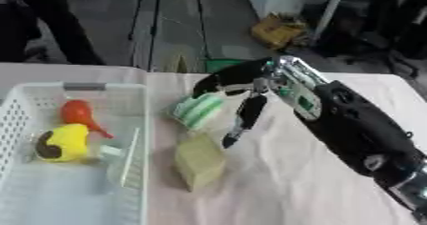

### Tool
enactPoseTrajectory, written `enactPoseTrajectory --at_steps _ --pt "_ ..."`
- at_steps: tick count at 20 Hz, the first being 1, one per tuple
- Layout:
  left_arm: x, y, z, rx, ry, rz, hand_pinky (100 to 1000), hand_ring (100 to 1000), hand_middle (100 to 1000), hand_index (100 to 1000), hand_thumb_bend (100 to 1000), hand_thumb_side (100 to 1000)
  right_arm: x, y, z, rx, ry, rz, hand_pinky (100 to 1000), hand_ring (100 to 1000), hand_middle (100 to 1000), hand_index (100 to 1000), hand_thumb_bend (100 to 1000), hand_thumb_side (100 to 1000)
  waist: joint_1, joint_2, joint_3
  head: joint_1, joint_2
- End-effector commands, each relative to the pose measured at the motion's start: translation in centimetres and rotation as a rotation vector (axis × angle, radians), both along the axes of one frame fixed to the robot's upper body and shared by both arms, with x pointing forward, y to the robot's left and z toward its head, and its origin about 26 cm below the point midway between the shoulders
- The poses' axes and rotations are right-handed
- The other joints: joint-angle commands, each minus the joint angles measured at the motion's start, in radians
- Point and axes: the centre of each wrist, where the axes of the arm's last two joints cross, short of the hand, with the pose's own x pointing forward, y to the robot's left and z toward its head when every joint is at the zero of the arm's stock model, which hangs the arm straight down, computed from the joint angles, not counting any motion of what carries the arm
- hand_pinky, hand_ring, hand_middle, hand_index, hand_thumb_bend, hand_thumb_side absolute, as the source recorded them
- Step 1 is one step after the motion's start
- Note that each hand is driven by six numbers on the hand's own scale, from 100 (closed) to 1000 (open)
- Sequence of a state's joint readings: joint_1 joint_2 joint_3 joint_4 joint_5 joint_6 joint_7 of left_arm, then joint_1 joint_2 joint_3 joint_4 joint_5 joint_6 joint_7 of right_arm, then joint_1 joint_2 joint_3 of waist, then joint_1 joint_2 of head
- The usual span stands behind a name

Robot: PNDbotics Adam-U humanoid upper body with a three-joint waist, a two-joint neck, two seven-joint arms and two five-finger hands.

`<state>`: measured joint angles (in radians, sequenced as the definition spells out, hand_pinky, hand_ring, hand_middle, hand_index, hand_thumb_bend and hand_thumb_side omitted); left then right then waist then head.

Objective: Pick up objects on the table and place them in the box.

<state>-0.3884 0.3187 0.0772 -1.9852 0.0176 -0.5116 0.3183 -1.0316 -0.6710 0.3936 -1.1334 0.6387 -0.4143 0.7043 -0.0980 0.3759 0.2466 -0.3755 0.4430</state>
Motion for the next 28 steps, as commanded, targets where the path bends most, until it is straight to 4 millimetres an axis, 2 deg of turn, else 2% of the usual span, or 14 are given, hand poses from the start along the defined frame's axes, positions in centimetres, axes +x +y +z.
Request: enactPoseTrajectory --at_steps 1,8,14,21,28 --pt "-0.2 0.1 0.9 0.022 -0.028 -0.005 946 938 1000 951 102 1000 0.2 -0.4 0.9 -0.116 0.133 0.109 1000 1000 946 1000 865 530 0.002 -0.025 0.001 -0.015 0.003" --pt "-0.2 0.1 1.0 0.021 -0.029 -0.007 947 938 1000 949 102 1000 0.1 -0.1 0.0 -0.001 0.209 0.127 1000 985 925 1000 878 515 -0.001 -0.026 0.004 -0.020 -0.002" --pt "-0.2 0.2 1.0 0.022 -0.028 -0.007 947 938 1000 948 101 1000 -0.5 0.5 -0.1 -0.017 0.217 0.156 1000 986 929 1000 872 502 -0.001 -0.027 0.001 -0.009 -0.001" --pt "-0.3 0.4 0.8 0.029 -0.019 0.001 948 938 1000 947 101 1000 -0.9 1.1 -0.1 -0.066 0.210 0.166 1000 1000 948 1000 850 511 -0.004 -0.041 -0.010 -0.009 0.015" --pt "-0.4 0.6 0.6 0.023 -0.003 0.009 948 938 1000 945 103 1000 -1.6 1.2 0.2 -0.125 0.180 0.134 1000 1000 953 1000 857 505 -0.004 -0.067 -0.035 -0.030 0.051"
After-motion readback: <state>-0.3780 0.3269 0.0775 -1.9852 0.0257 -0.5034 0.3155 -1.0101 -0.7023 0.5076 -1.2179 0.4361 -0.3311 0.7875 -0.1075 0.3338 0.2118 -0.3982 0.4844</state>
